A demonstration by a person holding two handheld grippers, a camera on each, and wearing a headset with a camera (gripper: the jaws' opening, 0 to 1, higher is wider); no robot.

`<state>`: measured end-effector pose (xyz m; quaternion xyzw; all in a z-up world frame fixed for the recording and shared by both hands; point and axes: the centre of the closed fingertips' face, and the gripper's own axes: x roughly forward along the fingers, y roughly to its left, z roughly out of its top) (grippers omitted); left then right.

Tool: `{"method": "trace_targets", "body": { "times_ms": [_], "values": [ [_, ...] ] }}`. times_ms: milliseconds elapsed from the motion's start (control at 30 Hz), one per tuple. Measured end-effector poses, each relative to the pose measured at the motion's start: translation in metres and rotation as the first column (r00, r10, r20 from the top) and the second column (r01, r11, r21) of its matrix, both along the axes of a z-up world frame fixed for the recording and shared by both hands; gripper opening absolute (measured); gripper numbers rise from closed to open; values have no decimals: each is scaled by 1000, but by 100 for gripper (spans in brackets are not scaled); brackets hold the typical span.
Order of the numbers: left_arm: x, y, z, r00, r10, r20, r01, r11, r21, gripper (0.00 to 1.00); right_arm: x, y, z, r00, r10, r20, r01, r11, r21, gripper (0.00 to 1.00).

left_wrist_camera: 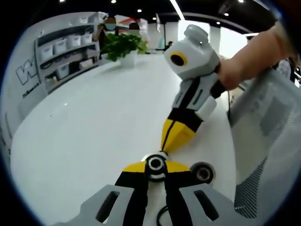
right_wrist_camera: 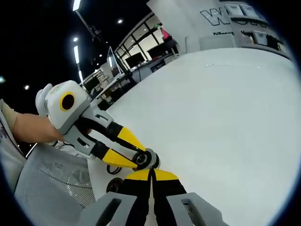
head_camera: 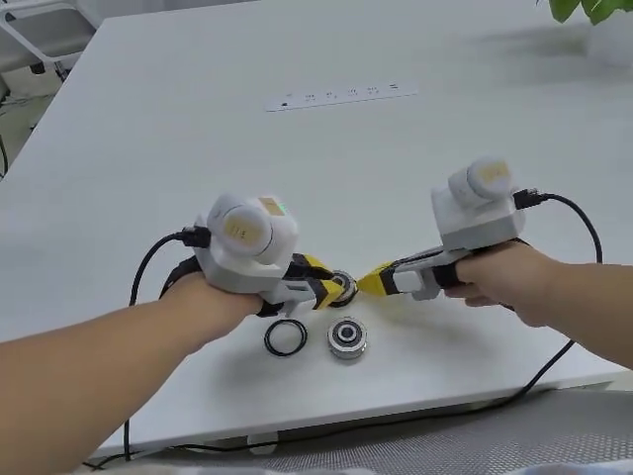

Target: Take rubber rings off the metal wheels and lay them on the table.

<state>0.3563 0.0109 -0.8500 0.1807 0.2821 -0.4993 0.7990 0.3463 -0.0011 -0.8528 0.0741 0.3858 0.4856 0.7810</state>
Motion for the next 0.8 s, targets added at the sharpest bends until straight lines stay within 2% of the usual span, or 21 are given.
{"method": "trace_targets", "body": {
  "times_ms": [167,300,400,467,800],
  "values": [
    [0,0,0,1000,5,-3,-5,1000,-2,13,2,1,4,998,-46,-45,48,998,48,0],
    [0,0,0,1000,11,-3,-11,1000,1,13,3,2,4,996,-71,-52,74,995,62,0],
    [-1,0,0,1000,17,-8,-17,1000,0,12,6,2,5,995,-85,-49,89,993,75,0],
    [-2,0,0,1000,22,-14,-22,1000,-1,12,6,2,6,997,-72,-19,73,995,72,0],
    [-3,0,0,1000,24,1,-24,999,28,12,5,4,8,997,-73,-20,74,994,86,0]
  ]
}}
